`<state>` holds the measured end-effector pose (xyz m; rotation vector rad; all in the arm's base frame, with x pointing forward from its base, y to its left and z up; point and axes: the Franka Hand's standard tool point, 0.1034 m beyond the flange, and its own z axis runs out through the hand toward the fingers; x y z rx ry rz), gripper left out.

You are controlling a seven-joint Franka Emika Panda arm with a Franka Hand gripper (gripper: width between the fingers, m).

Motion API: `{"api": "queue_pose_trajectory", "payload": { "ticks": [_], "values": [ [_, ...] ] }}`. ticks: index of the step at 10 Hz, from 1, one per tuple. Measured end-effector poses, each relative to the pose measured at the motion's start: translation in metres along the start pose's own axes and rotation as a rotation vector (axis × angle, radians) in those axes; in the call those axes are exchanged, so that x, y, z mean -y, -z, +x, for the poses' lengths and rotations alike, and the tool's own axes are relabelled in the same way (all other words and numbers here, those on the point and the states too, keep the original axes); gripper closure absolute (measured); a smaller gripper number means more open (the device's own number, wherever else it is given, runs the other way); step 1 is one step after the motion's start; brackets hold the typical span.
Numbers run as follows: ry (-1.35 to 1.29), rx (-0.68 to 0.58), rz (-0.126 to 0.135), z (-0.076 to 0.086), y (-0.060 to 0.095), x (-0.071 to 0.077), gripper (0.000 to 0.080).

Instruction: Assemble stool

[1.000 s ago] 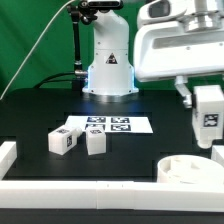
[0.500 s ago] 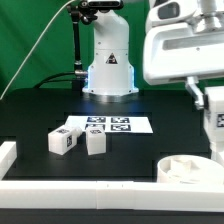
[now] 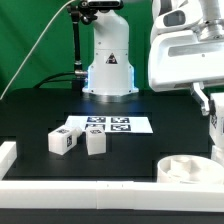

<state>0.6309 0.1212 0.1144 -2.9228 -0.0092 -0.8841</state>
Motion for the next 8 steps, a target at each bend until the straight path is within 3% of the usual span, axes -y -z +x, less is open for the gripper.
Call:
{"api": "queue_pose_trajectory", "payload": {
  "ticks": [3, 8],
  "values": [
    [0.031, -0.006, -0.005, 0.0078, -0.0035, -0.0066, 0.0462],
    [0.066, 0.002, -0.007, -0.0005, -0.0101, -0.0059, 0.0462]
  ]
}}
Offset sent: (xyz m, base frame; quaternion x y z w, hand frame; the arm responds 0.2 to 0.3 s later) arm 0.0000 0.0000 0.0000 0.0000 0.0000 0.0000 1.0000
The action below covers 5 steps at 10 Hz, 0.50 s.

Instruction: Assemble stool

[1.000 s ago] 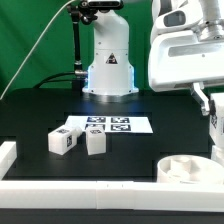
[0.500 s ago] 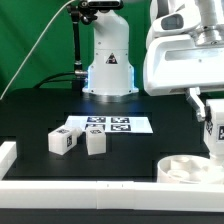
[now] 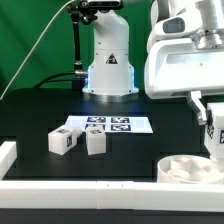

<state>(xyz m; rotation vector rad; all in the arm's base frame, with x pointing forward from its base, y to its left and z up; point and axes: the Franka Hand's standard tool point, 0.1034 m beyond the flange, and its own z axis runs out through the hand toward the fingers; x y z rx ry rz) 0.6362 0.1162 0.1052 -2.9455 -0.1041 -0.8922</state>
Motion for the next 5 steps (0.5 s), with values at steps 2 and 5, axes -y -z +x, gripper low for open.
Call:
{"api": "queue_pose_trajectory", "payload": {
  "ticks": [2, 5],
  "values": [
    [0.008, 0.002, -0.001, -0.0013, -0.001, -0.0009, 0.0462],
    [0.008, 0.012, -0.003, -0.0065, -0.0043, -0.0029, 0.0462]
  ]
}}
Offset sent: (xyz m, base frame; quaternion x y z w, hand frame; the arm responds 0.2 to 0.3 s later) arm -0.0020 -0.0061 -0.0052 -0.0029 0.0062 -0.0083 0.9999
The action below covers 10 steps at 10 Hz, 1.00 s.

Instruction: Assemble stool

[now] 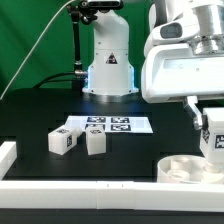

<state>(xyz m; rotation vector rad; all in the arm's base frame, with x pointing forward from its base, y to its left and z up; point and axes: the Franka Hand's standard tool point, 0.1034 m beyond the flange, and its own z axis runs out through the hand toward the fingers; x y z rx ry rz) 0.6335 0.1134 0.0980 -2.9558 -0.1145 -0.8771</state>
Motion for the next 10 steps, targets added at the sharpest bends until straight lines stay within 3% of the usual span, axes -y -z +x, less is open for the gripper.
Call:
{"api": "queue_pose_trajectory", "payload": {
  "ticks": [10],
  "values": [
    [0.008, -0.03, -0.001, -0.0088, -0.008, 0.0035, 0.0462]
  ]
}}
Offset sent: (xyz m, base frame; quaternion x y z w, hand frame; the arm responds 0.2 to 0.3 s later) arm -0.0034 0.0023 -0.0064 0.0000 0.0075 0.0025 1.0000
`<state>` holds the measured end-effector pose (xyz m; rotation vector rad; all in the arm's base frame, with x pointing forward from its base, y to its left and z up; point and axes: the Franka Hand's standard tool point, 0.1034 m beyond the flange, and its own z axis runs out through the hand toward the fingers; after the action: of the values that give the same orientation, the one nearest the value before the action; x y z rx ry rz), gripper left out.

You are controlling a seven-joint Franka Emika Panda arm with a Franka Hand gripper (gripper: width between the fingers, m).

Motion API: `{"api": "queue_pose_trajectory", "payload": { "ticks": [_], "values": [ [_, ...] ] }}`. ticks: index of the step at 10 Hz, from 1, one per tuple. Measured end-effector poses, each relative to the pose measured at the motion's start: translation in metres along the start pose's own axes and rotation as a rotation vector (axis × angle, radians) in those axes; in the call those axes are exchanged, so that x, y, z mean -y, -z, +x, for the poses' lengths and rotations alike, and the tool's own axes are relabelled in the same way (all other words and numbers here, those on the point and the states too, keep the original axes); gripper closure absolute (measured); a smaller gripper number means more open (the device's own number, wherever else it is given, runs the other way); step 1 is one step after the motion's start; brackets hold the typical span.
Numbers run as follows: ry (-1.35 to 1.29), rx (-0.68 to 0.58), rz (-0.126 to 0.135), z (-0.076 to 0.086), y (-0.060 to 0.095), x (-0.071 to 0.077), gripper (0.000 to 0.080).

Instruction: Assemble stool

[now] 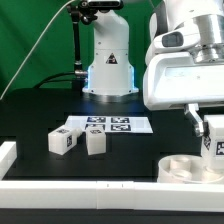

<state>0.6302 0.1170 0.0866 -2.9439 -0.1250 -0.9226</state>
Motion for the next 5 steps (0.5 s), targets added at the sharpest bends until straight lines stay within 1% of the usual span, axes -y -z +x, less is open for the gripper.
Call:
{"api": "queue_pose_trajectory", "payload": {
  "ticks": [3, 4, 5],
  "values": [
    [0.0, -0.003, 0.0, -0.0001, 0.0, -0.0002, 0.0462],
    [0.0, 0.0, -0.001, -0.0002, -0.0002, -0.0006, 0.0272],
    [-0.004, 0.011, -0.001, 0.003, -0.0013, -0.0026, 0.0184]
  ]
}}
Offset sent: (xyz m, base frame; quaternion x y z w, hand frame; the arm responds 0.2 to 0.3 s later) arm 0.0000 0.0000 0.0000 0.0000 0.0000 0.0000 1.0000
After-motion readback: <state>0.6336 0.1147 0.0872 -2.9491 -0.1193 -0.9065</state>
